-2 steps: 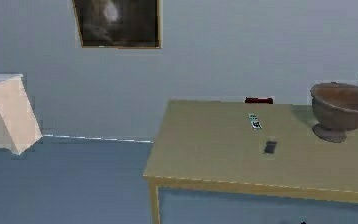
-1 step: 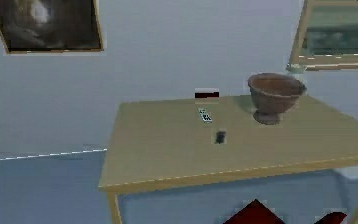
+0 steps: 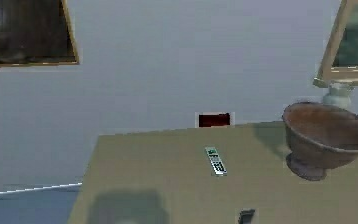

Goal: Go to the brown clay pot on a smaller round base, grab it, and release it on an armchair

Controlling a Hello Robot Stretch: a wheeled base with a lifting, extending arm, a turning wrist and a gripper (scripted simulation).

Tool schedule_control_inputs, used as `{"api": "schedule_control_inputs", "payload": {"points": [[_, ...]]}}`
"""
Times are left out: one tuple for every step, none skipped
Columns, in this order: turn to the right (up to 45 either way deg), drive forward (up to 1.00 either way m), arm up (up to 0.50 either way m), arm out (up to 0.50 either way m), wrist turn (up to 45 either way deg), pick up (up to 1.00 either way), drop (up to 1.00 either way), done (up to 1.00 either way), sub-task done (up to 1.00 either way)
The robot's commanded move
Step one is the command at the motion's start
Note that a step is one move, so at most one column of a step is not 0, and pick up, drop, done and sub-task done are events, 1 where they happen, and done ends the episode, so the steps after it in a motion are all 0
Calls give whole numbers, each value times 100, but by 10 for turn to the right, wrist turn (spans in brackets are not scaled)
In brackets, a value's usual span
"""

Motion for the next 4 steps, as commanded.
{"api": "schedule_control_inputs", "payload": {"points": [[-450,0,0,0,0,0,0,0,0],[0,0,50,0,0,0,0,0,0],[0,0,38,0,0,0,0,0,0],[0,0,0,50,0,0,0,0,0]]}}
